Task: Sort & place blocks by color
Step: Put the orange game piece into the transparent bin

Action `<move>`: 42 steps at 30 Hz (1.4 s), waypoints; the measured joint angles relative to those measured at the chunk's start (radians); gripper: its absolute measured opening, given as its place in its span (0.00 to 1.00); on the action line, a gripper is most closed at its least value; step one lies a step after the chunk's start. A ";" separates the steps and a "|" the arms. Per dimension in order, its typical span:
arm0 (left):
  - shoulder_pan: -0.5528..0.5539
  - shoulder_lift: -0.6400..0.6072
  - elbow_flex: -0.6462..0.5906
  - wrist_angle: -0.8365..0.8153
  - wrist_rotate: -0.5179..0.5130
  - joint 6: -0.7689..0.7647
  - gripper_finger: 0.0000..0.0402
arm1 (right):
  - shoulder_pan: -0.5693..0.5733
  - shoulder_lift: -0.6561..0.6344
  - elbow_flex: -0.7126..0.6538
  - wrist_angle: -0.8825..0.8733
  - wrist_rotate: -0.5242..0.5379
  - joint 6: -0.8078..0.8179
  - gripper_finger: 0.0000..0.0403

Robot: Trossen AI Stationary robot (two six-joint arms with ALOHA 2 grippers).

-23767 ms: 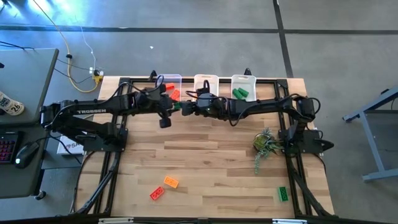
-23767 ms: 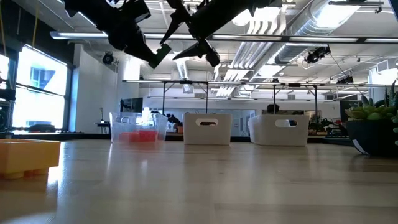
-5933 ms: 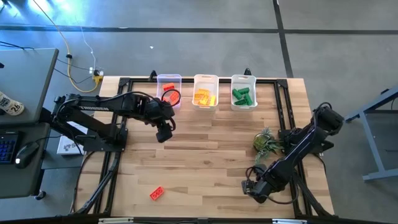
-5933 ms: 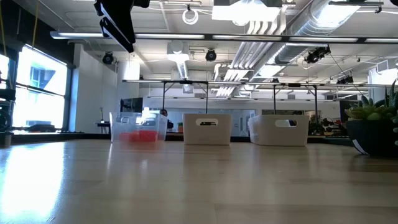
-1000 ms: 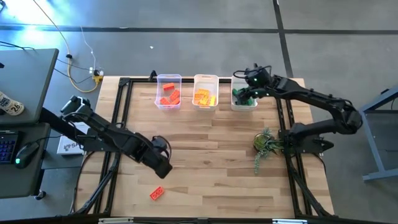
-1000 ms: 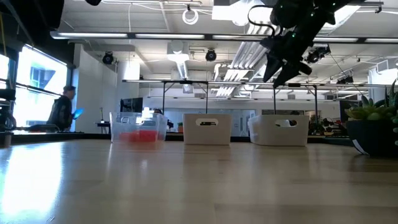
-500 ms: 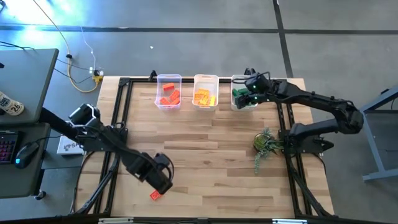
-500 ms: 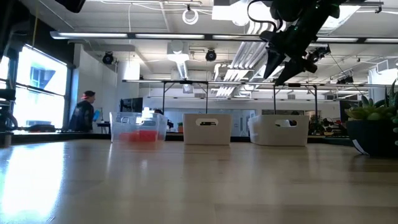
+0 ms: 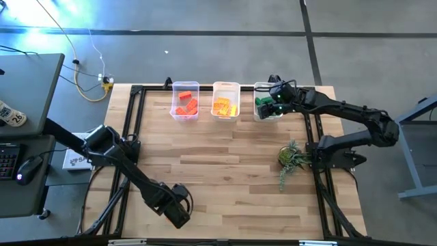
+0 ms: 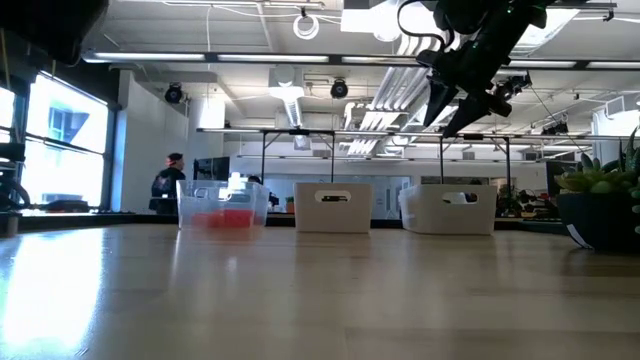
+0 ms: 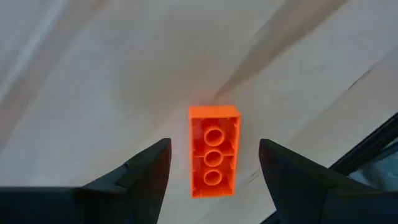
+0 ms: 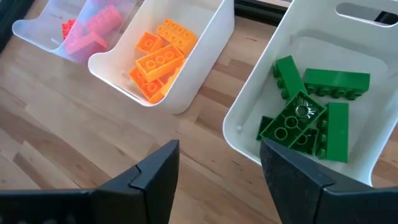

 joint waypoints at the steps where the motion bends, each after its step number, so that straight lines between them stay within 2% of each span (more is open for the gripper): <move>1: -0.005 0.011 0.000 0.014 0.003 0.000 0.57 | 0.000 0.000 0.000 0.000 0.000 0.000 0.52; 5: -0.018 0.030 0.000 0.065 0.003 0.000 0.57 | 0.000 0.000 0.000 0.000 0.000 0.012 0.52; 21: -0.025 0.134 0.000 0.067 0.010 -0.023 0.57 | 0.000 0.000 0.000 0.000 -0.003 0.021 0.52; 25: -0.024 0.139 0.002 0.064 0.014 -0.013 0.52 | 0.000 0.000 0.000 0.000 -0.004 0.021 0.52; 33: 0.038 0.130 0.000 0.021 0.016 0.171 0.26 | 0.000 0.000 0.000 -0.001 -0.006 0.019 0.52; 37: 0.095 0.129 0.000 -0.011 0.006 0.274 0.26 | 0.000 0.000 0.000 -0.001 -0.008 0.018 0.52; 42: 0.204 0.101 -0.001 -0.101 -0.060 0.408 0.26 | 0.000 0.000 0.000 -0.001 -0.001 -0.029 0.52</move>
